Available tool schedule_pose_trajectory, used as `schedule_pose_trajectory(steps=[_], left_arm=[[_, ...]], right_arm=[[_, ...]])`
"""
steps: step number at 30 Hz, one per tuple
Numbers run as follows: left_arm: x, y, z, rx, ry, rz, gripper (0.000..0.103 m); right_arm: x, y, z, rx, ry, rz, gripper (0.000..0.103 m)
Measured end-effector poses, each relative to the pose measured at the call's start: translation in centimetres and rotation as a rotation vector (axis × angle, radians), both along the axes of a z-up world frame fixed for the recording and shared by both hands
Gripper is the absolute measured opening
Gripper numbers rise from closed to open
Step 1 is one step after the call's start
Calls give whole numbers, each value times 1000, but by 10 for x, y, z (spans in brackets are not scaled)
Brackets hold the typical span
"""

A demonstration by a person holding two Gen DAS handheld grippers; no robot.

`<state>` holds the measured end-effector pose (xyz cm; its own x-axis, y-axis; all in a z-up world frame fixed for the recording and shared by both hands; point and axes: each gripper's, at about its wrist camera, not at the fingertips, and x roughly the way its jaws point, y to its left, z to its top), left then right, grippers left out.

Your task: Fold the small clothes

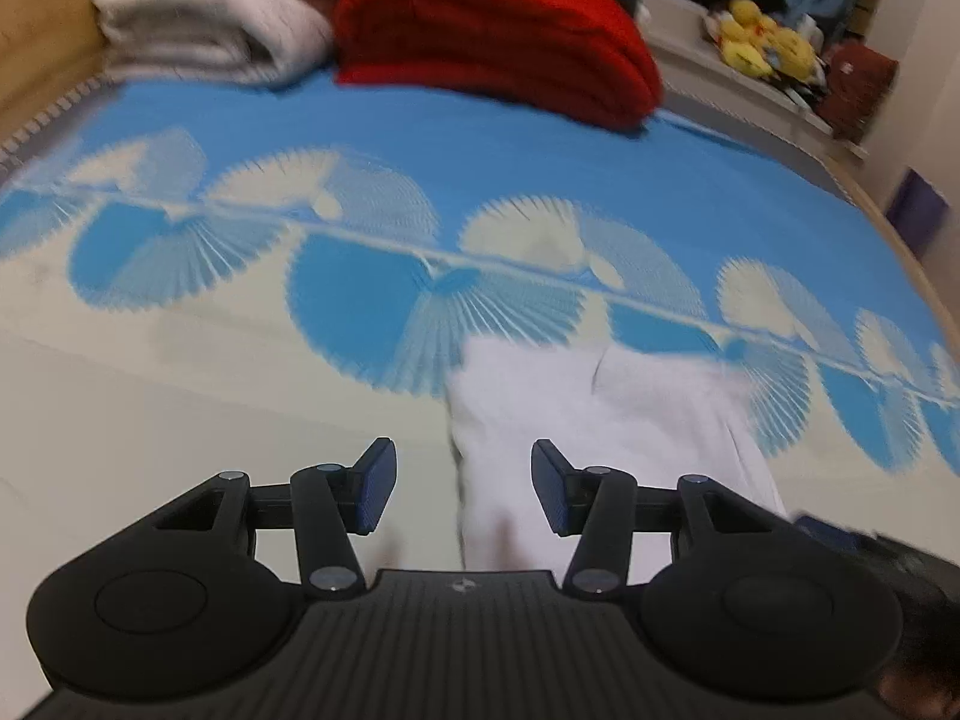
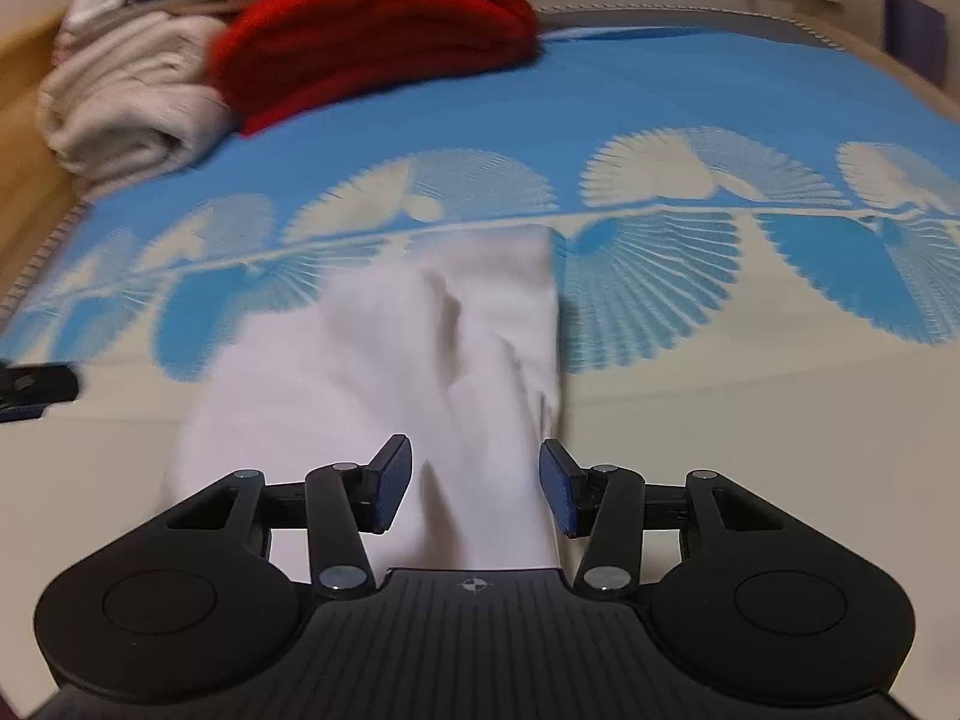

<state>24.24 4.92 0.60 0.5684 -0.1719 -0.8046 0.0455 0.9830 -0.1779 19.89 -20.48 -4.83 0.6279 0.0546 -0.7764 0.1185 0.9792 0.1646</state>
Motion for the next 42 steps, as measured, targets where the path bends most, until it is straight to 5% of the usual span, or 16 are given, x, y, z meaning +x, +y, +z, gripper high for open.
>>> schedule_pose_trajectory(steps=[4,6,8,11,14,19,30,38,42], left_arm=[[-5,-6,-15,9,87,-101,56],[-8,-11,-35,26,182,-117,72],[-10,-13,-54,34,270,-89,76],[-11,-8,-80,-62,380,-36,75],[-15,-10,-95,-147,447,-43,58],[-28,-27,-95,-84,432,-107,53],[-40,-17,-87,-100,434,-104,54],[-55,-27,-94,66,444,-177,63],[-78,-35,-85,245,379,-239,75]], right_arm=[[-1,-7,6,40,1,-17,52],[-7,-4,6,51,28,4,57],[-11,-1,-4,66,108,12,67],[-13,-3,-24,88,253,0,73],[-15,-7,-26,97,271,-12,75],[-16,-12,-21,100,249,20,53],[-18,-15,-14,11,236,26,64],[-27,-28,-32,-43,390,57,70],[-38,-38,-33,-130,410,64,76]])
